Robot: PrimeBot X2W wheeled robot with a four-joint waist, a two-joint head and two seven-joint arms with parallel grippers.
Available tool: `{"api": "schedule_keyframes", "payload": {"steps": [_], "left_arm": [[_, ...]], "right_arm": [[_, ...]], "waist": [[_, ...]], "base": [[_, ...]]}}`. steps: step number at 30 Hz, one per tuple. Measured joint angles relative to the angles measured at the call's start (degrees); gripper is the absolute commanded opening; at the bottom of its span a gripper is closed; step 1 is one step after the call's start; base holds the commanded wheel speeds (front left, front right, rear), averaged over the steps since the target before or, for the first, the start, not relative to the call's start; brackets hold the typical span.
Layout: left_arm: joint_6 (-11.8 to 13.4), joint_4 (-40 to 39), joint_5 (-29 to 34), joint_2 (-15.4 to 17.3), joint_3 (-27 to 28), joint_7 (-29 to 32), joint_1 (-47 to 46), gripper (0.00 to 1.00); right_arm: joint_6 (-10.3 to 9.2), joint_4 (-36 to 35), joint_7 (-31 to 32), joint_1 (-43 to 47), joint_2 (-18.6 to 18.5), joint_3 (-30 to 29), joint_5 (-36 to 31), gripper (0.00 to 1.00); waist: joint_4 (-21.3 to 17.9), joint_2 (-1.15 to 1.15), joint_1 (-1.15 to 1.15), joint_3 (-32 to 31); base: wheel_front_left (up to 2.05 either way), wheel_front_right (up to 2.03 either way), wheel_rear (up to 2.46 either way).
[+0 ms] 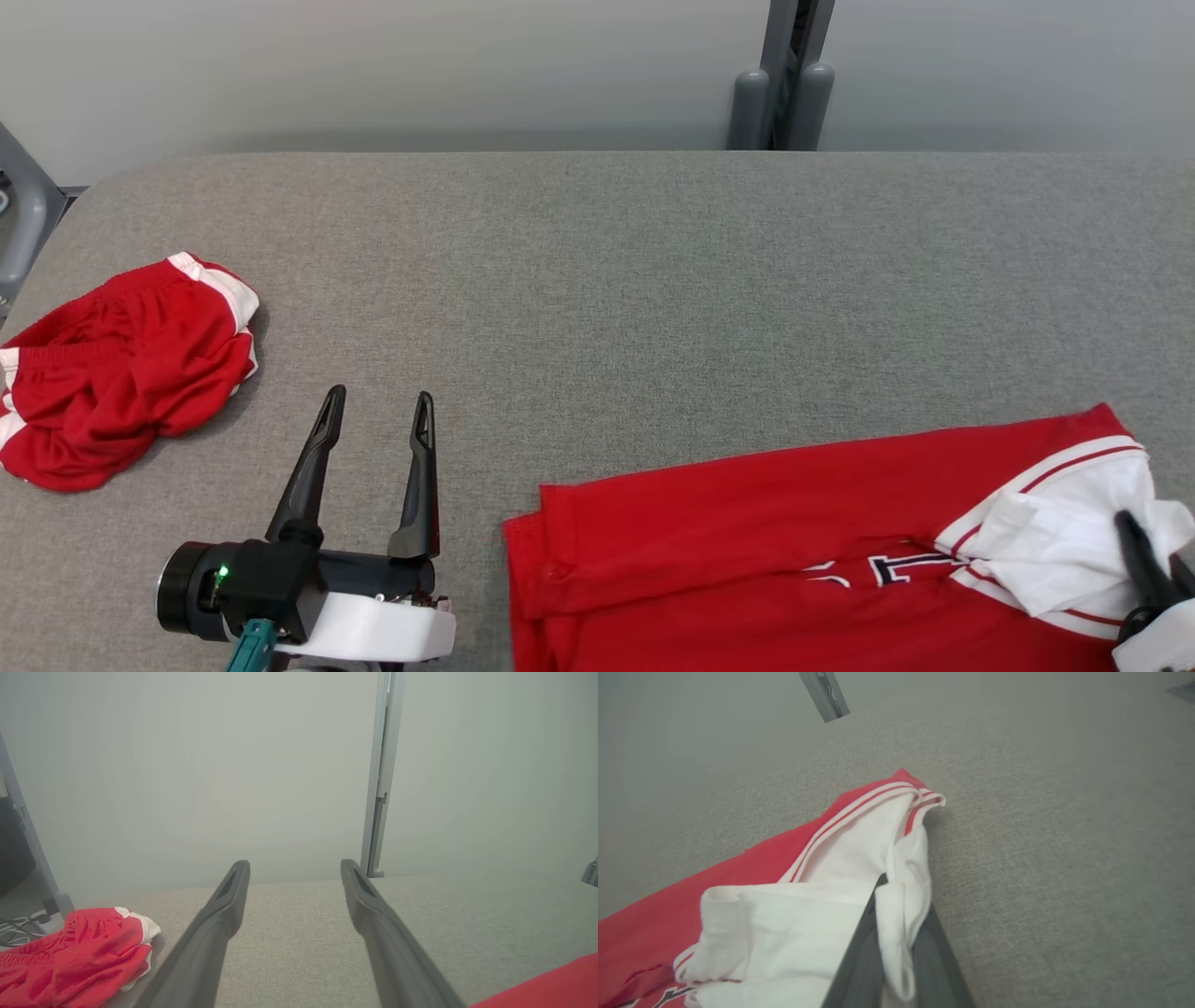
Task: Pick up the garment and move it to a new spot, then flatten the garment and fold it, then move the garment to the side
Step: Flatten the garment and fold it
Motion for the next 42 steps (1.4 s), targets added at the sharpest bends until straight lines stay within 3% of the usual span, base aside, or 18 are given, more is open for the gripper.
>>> {"api": "schedule_keyframes", "payload": {"steps": [11, 21, 32, 37, 42], "left_arm": [[-0.2, -0.5, 0.4, 0.0, -0.1, 0.0, 0.0, 1.0], [0.6, -0.9, -0.5, 0.0, -0.2, 0.0, -0.4, 1.0], [1.3, -1.6, -1.2, 0.0, -0.4, 0.0, -0.8, 1.0], [1.5, -2.2, -1.2, 0.0, -0.5, 0.0, -1.7, 1.0], [1.5, -2.2, -1.3, 0.0, -0.4, 0.0, -1.8, 1.0]], "right_arm": [[0.0, 2.5, 1.5, -3.0, -5.5, -0.8, 4.2, 0.0], [-0.02, -9.0, 6.3, -1.8, -5.5, 4.2, 10.8, 0.0], [-0.02, -26.6, 14.5, 0.6, -1.3, 6.1, 18.1, 0.0], [-0.03, -30.1, 16.8, 1.7, 2.7, 5.8, 19.8, 0.0], [-0.03, -33.1, 20.1, 3.1, 9.0, 7.5, 21.4, 0.0]], "waist": [[-0.6, 0.0, 0.0, 0.1], [-2.3, 0.0, 0.0, -0.1], [-4.2, 0.0, 0.0, -0.2], [-3.9, 0.0, 0.0, 0.2], [-3.1, 0.0, 0.0, 0.8]], "base": [[0.0, 0.0, 0.0], [0.0, 0.0, 0.0], [0.0, 0.0, 0.0], [0.0, 0.0, 0.0], [0.0, 0.0, 0.0]]}}
